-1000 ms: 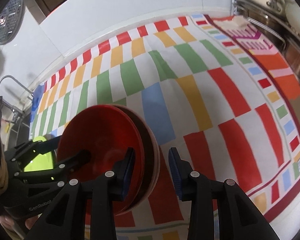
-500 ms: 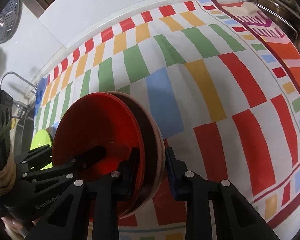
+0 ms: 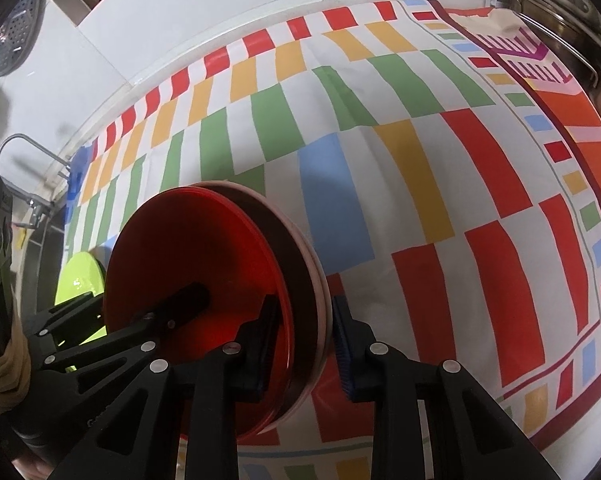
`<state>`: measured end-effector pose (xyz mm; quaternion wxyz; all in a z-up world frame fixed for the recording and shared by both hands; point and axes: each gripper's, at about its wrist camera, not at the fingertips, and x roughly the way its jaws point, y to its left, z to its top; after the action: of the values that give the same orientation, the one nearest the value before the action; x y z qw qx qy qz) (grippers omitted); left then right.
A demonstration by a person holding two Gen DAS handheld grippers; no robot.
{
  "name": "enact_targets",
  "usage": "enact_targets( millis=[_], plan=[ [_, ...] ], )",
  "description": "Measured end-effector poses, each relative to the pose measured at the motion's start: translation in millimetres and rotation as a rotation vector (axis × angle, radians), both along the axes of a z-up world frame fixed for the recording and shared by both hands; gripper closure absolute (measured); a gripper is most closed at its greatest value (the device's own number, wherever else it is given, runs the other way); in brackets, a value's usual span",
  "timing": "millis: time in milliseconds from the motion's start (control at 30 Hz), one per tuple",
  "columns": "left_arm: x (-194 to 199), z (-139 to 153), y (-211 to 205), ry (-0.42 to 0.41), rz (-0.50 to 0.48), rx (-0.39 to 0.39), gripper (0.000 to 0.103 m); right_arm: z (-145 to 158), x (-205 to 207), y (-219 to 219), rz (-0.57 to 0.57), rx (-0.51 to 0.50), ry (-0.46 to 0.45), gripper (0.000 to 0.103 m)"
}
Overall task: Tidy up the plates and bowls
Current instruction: 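Carry the nested bowls with both grippers onto the lime-green plate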
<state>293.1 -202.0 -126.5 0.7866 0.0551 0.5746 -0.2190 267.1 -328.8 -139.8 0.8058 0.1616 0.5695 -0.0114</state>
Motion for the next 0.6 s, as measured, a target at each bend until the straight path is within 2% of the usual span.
enact_targets(
  millis=[267,600],
  plan=[
    [-8,22,31,-0.062,0.045,-0.020,0.068,18,-2,21,0.037,0.002,-0.037,0.076],
    [-17,49,105,-0.118,0.115,-0.043,0.068,48,-7,82,0.099,0.002,-0.101,0.076]
  ],
)
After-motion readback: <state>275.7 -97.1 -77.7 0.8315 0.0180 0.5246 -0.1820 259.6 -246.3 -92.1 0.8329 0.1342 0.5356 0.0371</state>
